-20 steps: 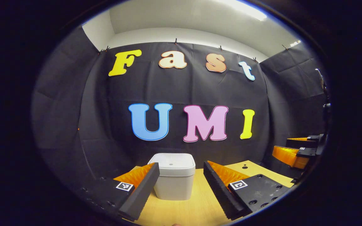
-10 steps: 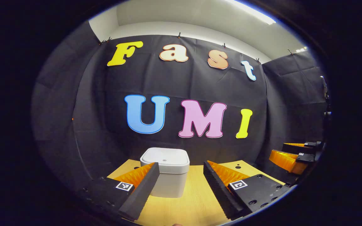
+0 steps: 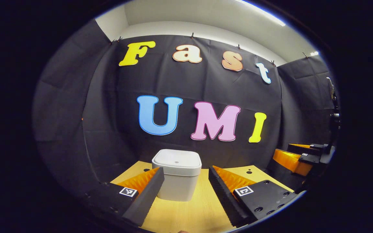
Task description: Press the lid of the desktop garbage bin to open it, pick up the crumpled paper on the desktop and throw it into the bin, then pick up the pop can on the desktop and drop it into the bin, and finally close the garbage bin lid.
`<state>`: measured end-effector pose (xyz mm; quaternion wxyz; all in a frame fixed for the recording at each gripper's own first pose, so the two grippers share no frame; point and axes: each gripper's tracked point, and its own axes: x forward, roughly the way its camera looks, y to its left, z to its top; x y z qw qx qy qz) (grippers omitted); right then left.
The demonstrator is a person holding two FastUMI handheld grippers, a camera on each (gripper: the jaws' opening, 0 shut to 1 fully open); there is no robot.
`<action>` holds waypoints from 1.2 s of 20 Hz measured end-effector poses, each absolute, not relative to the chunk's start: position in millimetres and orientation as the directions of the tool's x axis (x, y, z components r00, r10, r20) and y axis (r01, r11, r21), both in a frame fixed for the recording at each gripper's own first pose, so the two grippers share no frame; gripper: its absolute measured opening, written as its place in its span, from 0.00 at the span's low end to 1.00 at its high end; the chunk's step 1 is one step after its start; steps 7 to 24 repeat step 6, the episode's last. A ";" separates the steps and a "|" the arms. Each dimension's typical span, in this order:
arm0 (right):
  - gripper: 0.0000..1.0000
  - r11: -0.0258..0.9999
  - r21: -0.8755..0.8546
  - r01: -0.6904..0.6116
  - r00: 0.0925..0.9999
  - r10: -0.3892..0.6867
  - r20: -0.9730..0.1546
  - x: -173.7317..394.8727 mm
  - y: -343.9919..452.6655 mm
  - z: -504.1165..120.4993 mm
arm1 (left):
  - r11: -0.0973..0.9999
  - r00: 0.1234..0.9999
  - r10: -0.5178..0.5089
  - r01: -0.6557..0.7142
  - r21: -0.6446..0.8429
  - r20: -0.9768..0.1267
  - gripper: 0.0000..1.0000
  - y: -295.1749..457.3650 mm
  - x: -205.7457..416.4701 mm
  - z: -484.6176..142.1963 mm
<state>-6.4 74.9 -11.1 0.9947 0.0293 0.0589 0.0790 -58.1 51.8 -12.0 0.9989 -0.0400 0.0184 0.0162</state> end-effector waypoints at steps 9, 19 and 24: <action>0.97 0.982 0.070 -0.175 0.977 0.182 -0.108 -7.4 84.2 -11.6 | 0.997 0.999 0.028 -0.030 -0.073 -0.027 0.93 49.4 -59.8 -9.2; 0.97 0.982 0.070 -0.175 0.977 0.182 -0.108 -7.4 84.2 -11.6 | 0.997 0.999 0.028 -0.030 -0.073 -0.027 0.93 49.4 -59.8 -9.2; 0.97 0.982 0.070 -0.175 0.977 0.182 -0.108 -7.4 84.2 -11.6 | 0.997 0.999 0.028 -0.030 -0.073 -0.027 0.93 49.4 -59.8 -9.2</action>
